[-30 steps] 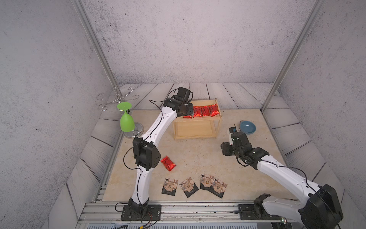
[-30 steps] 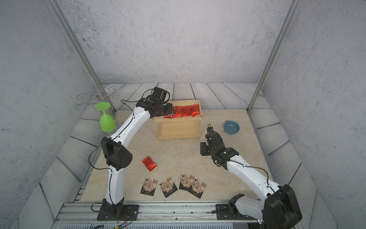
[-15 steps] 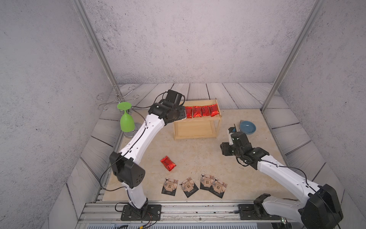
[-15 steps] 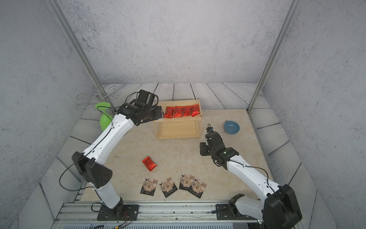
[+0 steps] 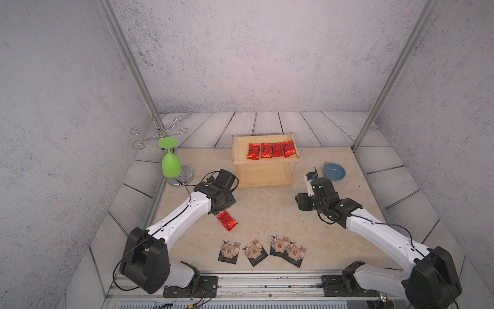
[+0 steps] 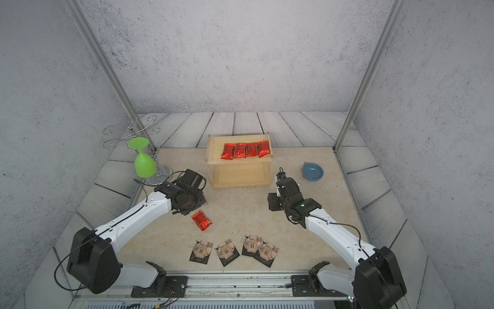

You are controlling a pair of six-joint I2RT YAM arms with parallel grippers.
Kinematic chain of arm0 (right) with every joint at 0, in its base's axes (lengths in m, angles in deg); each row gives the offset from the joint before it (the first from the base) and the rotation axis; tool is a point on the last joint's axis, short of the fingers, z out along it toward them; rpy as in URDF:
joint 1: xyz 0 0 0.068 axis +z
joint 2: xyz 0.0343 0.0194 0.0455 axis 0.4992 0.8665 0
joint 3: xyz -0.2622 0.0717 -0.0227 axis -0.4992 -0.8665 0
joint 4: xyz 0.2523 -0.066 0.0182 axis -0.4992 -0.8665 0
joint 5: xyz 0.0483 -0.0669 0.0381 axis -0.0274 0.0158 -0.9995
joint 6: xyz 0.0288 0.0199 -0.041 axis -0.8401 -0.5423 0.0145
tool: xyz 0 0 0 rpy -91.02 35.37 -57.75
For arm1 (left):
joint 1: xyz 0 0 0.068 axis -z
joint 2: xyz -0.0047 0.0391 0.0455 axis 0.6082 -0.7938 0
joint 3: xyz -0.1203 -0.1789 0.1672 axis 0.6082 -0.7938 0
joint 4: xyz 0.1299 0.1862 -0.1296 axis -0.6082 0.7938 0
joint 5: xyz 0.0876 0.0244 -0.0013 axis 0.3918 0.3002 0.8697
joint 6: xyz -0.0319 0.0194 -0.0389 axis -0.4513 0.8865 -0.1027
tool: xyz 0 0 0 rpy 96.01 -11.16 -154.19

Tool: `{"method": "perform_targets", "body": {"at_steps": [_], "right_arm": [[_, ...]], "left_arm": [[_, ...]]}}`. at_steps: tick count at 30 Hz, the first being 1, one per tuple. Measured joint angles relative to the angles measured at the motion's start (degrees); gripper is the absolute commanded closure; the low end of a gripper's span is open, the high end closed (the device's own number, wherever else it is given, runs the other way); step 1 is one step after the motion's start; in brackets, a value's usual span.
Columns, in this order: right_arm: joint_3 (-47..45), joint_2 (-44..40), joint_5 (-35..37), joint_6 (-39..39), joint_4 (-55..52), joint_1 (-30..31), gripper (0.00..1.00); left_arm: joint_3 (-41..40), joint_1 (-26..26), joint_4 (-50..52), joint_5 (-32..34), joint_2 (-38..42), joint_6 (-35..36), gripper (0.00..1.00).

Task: Place the tea bags on the shelf by color
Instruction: Pick up the tea bag from the center of the board.

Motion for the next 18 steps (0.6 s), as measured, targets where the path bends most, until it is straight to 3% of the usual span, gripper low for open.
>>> {"method": "perform_targets", "body": {"at_steps": [8,18], "right_arm": [[0.00,0.04,-0.42,0.04,0.00,0.00,0.44],[0.00,1.07,-0.92,0.22,-0.04,0.00,0.44]], "left_arm": [[-2.25,0.00,-1.97,-3.82,-5.81,-5.62,0.30],[-5.68,-0.02,-4.28,-6.51,-8.09,-9.38,0.17]]}}
